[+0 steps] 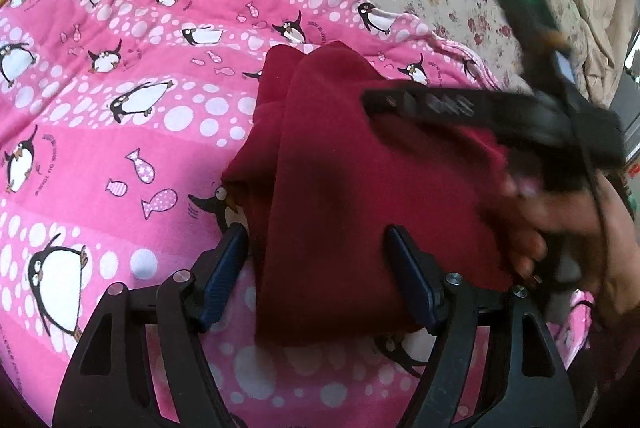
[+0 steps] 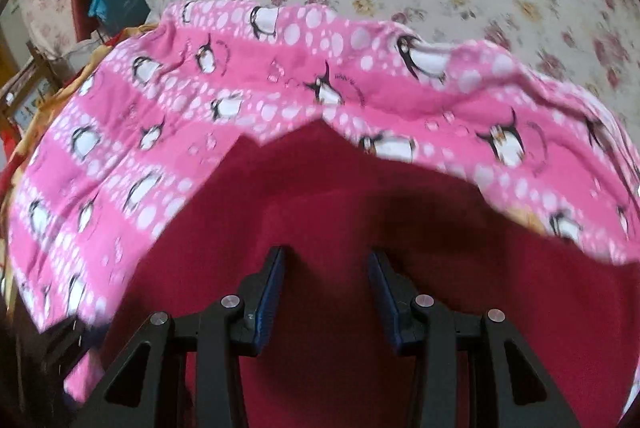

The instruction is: Fold small clothes

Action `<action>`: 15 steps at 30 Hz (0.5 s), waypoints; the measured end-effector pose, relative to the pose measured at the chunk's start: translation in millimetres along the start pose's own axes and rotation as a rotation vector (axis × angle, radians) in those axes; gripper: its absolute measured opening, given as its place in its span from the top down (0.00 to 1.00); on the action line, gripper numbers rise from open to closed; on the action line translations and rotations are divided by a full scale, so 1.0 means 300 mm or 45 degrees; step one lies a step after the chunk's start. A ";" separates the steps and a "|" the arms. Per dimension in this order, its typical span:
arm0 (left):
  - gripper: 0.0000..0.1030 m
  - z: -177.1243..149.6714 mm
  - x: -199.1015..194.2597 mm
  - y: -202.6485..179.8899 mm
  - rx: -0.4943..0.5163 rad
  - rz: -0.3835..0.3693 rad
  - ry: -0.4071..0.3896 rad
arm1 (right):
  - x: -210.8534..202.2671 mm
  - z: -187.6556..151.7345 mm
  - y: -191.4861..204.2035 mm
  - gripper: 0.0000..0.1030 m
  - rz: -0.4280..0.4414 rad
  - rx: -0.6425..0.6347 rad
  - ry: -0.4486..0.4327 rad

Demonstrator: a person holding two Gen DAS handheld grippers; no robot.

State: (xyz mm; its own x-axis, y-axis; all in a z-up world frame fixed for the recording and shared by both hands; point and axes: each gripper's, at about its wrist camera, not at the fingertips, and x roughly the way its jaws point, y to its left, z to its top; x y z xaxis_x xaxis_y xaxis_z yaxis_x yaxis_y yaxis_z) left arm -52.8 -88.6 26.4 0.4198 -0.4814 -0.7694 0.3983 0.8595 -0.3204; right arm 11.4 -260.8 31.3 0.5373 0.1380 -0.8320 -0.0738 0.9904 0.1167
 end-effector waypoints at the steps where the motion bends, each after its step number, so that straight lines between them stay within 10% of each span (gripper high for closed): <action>1: 0.25 0.000 -0.001 0.001 -0.002 -0.010 0.002 | 0.021 0.024 -0.001 0.60 -0.007 0.011 0.001; 15: 0.23 -0.004 -0.004 0.004 0.001 -0.033 -0.013 | 0.155 0.070 -0.041 0.58 0.044 0.134 -0.055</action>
State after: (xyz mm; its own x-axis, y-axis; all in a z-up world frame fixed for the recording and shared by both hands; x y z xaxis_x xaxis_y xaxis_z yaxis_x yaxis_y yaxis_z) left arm -53.9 -86.8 26.3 0.4178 -0.5051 -0.7552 0.4095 0.8467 -0.3398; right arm 54.9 -266.5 2.8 0.5715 0.1695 -0.8029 -0.0056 0.9792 0.2028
